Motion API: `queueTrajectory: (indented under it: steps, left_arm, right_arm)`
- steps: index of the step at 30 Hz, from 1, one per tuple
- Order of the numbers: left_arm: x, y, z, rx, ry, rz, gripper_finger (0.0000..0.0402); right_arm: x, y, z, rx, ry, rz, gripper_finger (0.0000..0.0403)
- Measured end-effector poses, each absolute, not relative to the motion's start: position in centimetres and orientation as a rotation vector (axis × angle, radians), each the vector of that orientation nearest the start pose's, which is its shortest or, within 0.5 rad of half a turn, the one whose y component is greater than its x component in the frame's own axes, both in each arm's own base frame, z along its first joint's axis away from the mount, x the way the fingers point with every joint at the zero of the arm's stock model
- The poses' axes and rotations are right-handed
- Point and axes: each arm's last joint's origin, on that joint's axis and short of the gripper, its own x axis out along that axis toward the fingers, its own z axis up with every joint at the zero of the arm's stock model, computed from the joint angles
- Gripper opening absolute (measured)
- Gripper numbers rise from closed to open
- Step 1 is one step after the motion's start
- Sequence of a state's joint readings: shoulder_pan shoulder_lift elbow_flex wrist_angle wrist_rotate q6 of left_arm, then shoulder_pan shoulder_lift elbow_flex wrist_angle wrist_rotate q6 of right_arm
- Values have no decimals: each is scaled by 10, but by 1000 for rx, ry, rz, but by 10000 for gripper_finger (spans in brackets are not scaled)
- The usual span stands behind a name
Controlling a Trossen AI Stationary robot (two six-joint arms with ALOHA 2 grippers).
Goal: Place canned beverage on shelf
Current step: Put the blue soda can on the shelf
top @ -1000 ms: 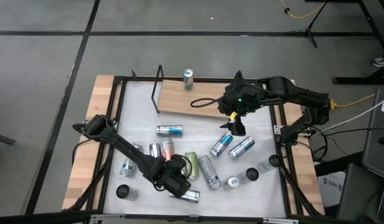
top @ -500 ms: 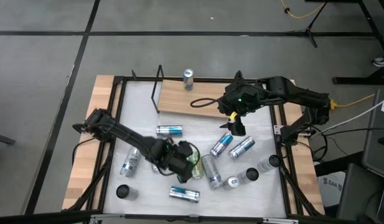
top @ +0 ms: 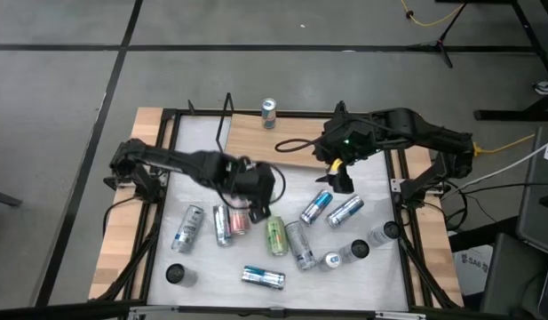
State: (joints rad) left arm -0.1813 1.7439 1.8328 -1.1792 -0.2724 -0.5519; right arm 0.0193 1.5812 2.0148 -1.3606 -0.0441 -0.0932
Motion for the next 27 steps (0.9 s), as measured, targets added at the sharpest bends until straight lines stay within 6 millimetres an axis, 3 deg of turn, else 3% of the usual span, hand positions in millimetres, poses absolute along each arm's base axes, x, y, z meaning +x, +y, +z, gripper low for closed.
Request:
queueTrajectory:
  steps: [9,15,27]
  left_arm:
    - [340,21,369,-123,1040,280,228]
    - [332,77,369,-50,1067,236,228]
    - [285,190,368,54,1090,223,229]
  right_arm:
    - [278,1,448,-103,917,101,358]
    - [277,-21,448,-68,918,29,358]
    - [277,-53,451,9,866,-32,358]
